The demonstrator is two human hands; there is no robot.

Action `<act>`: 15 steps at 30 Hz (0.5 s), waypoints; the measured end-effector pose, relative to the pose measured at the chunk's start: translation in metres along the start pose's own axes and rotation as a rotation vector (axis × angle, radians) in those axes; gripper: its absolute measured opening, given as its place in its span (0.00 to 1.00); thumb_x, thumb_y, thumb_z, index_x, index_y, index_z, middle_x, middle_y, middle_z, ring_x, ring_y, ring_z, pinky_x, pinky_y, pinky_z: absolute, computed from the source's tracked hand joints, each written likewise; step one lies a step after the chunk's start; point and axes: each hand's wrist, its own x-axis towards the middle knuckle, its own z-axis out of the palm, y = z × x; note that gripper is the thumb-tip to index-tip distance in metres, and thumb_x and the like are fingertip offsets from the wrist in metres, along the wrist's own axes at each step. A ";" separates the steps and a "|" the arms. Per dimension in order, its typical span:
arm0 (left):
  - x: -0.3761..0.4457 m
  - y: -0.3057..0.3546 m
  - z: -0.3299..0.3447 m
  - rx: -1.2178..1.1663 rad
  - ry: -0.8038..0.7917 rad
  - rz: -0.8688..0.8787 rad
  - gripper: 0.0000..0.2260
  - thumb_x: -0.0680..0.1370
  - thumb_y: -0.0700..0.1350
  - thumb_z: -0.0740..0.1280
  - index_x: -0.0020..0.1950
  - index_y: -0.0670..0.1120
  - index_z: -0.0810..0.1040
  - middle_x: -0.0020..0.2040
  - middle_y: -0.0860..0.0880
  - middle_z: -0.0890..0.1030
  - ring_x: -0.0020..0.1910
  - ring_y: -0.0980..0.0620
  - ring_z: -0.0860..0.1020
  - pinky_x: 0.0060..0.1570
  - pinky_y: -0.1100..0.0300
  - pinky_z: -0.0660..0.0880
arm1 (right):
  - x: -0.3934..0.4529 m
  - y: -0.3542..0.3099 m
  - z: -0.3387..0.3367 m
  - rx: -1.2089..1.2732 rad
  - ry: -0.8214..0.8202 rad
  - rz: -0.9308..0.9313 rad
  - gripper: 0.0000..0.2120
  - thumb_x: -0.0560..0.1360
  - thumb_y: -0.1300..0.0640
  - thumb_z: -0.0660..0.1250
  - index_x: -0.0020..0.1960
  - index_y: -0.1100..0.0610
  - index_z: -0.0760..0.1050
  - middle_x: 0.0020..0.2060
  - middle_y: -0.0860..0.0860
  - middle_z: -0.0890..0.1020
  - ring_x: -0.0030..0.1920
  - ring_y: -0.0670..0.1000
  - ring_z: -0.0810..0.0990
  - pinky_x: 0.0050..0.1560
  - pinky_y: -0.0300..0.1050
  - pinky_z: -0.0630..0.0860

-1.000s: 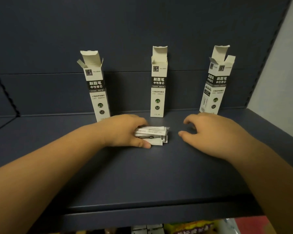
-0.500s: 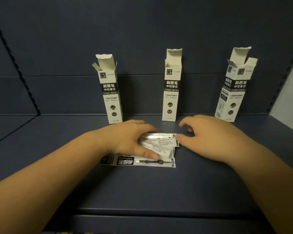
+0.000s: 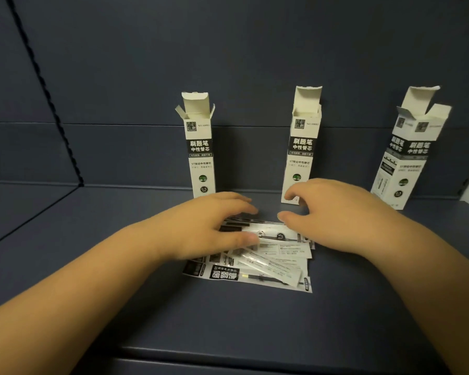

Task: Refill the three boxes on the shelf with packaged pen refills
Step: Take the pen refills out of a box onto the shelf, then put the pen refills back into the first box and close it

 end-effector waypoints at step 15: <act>0.044 -0.043 -0.017 -0.450 0.956 -0.314 0.21 0.76 0.50 0.70 0.31 0.48 0.61 0.29 0.48 0.73 0.33 0.54 0.73 0.39 0.45 0.79 | 0.045 -0.022 0.003 0.105 0.043 -0.014 0.17 0.79 0.38 0.61 0.64 0.43 0.75 0.52 0.40 0.78 0.51 0.45 0.77 0.50 0.45 0.75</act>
